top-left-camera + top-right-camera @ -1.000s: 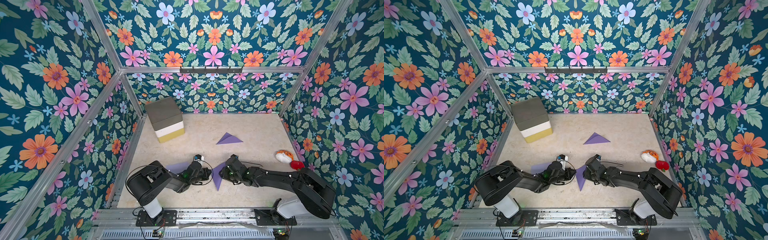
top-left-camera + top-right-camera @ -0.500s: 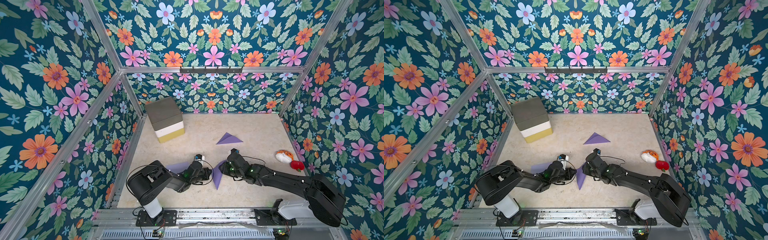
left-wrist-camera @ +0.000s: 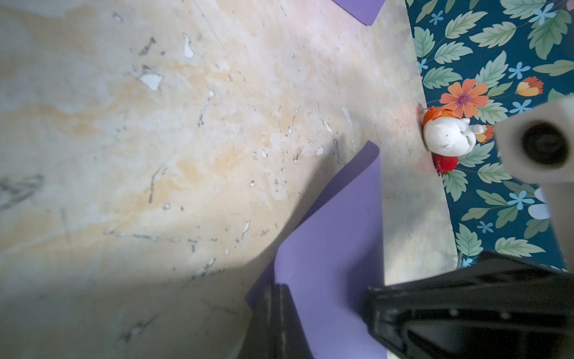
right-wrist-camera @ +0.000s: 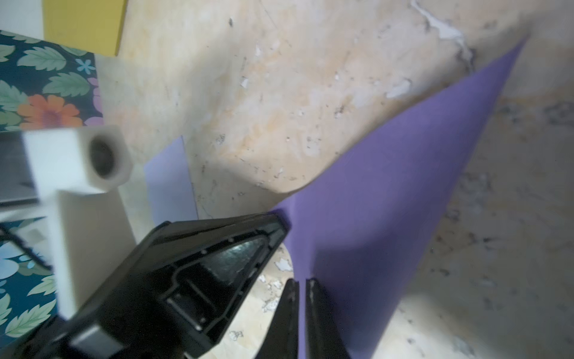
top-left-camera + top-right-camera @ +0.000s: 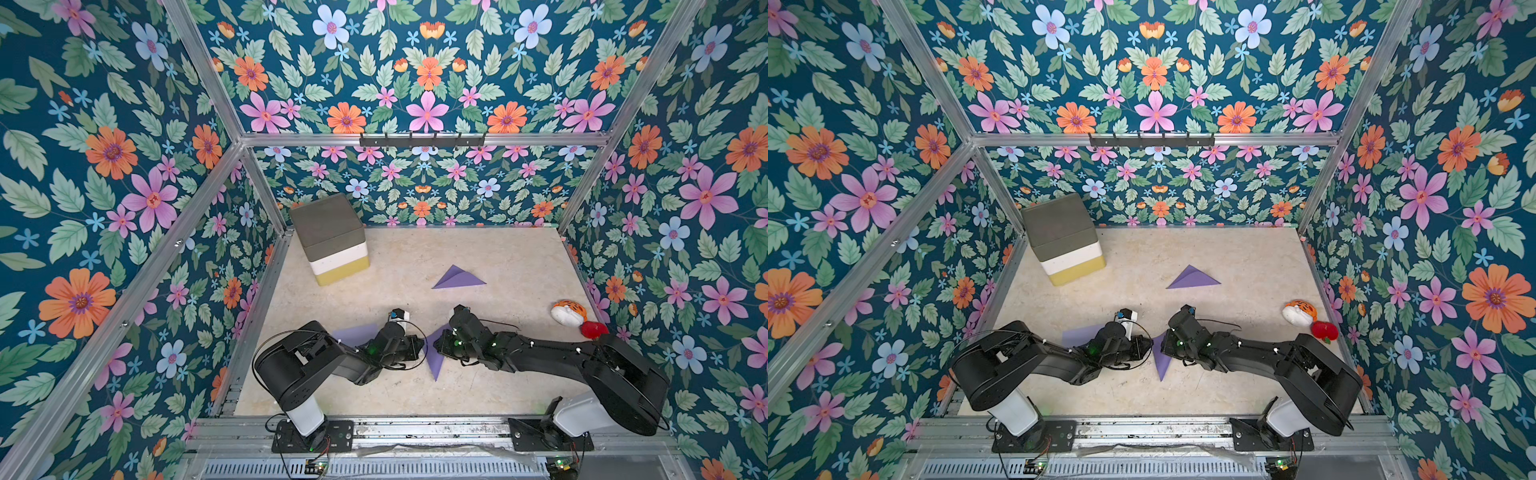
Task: Fold the square paper diagonally
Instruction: Fold the paper at the center of the board.
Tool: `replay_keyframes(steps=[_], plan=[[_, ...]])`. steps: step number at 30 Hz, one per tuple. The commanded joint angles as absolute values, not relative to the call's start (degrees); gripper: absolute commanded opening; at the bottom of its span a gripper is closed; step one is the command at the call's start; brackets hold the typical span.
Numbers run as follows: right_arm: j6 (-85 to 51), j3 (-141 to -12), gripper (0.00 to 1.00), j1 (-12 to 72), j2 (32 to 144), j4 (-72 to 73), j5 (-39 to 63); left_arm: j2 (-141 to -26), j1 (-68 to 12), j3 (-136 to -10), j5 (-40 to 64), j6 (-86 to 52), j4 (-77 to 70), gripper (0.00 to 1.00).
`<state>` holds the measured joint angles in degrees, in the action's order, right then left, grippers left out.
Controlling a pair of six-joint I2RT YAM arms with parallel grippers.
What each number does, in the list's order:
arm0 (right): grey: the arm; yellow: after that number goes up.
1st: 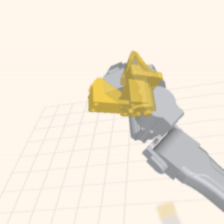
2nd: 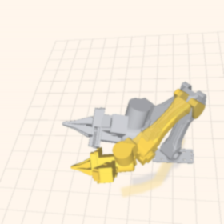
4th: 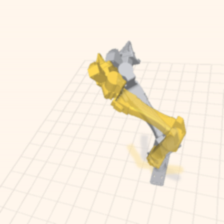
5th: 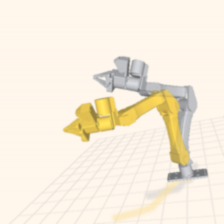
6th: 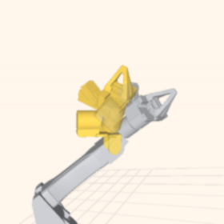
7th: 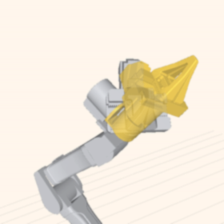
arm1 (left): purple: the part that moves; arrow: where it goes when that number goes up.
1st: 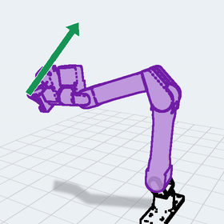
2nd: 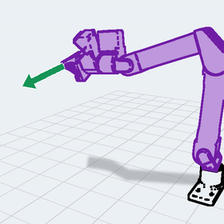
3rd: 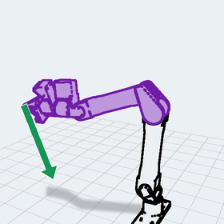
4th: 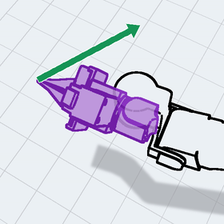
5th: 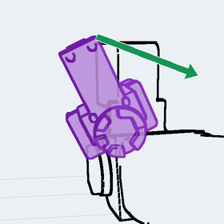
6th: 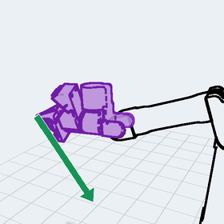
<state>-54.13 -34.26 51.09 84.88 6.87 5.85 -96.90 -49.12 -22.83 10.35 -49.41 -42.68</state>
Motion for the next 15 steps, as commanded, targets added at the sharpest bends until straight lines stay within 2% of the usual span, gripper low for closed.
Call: replay_keyframes(steps=[1, 15], plan=[[-54.8, -32.9, 0.11, 51.2, 85.7, 8.2, 5.2, -98.0, -49.1, -22.2, 8.5, -48.8, -28.4, 0.00], [-55.2, -29.6, 0.10, 51.2, 85.3, 7.2, 2.9, -98.0, -49.1, -22.2, 8.1, -48.8, -27.7, 0.00]])
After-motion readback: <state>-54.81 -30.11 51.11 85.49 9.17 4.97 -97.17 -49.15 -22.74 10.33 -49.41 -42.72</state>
